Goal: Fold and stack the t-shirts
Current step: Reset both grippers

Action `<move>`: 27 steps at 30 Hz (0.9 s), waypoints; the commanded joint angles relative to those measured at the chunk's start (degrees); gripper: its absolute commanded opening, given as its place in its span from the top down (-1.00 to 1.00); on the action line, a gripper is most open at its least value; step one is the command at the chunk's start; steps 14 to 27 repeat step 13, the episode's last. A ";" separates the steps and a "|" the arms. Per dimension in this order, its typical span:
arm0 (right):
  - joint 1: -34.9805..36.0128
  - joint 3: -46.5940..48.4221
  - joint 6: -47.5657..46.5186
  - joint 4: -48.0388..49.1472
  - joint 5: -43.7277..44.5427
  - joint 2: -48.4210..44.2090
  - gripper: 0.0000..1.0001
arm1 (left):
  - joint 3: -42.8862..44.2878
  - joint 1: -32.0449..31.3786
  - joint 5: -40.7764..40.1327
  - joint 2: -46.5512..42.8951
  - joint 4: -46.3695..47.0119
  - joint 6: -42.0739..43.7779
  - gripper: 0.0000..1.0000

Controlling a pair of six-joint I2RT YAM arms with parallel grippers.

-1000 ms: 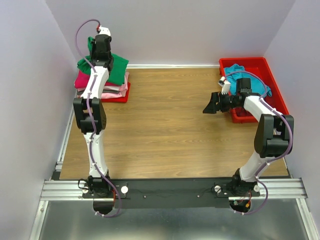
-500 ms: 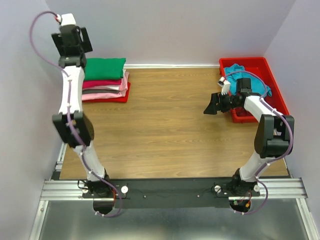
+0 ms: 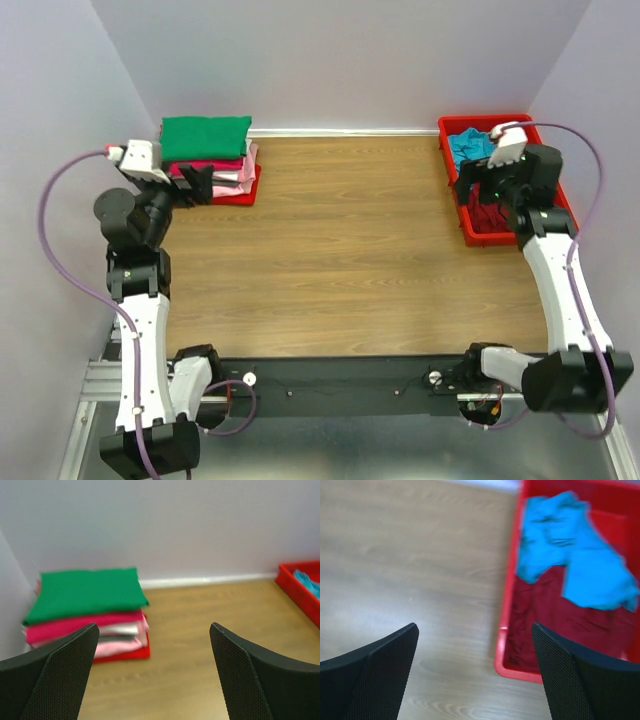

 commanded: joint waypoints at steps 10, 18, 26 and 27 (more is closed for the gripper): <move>0.00 -6.89 15.74 4.95 24.98 -15.37 -0.99 | -7.18 -3.91 4.79 -7.11 -4.17 0.72 -0.97; 0.00 -7.50 16.09 4.95 26.38 -15.38 -0.99 | -7.18 -4.43 4.52 -7.11 -4.26 0.89 -0.97; 0.00 -7.50 16.09 4.95 26.38 -15.38 -0.99 | -7.18 -4.43 4.52 -7.11 -4.26 0.89 -0.97; 0.00 -7.50 16.09 4.95 26.38 -15.38 -0.99 | -7.18 -4.43 4.52 -7.11 -4.26 0.89 -0.97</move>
